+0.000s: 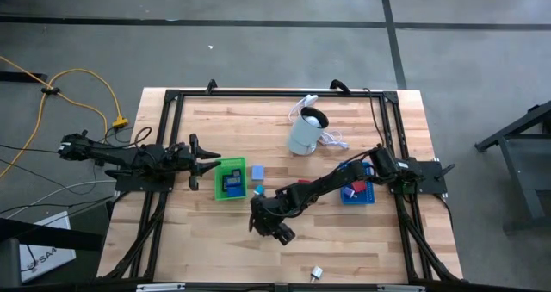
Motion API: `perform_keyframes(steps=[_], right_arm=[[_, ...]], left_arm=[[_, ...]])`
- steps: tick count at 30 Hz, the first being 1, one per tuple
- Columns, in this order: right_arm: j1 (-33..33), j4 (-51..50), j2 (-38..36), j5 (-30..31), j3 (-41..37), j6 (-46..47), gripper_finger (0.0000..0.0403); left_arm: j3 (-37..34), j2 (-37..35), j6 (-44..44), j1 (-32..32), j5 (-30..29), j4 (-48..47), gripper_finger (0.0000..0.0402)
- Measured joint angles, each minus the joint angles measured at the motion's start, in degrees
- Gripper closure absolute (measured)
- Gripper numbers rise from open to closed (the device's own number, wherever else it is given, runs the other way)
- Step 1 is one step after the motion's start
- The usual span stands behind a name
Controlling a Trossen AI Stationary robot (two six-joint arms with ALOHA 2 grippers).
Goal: Pick & Place Office items
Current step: Put the pink charger adapter into the blue bin
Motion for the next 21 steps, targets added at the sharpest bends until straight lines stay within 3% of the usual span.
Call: perform_keyframes(steps=[21], right_arm=[[0.00,-3.04,0.00,-0.20,0.00,3.11,0.0177]], left_arm=[[0.02,0.00,-0.02,0.00,0.00,0.17,0.0298]])
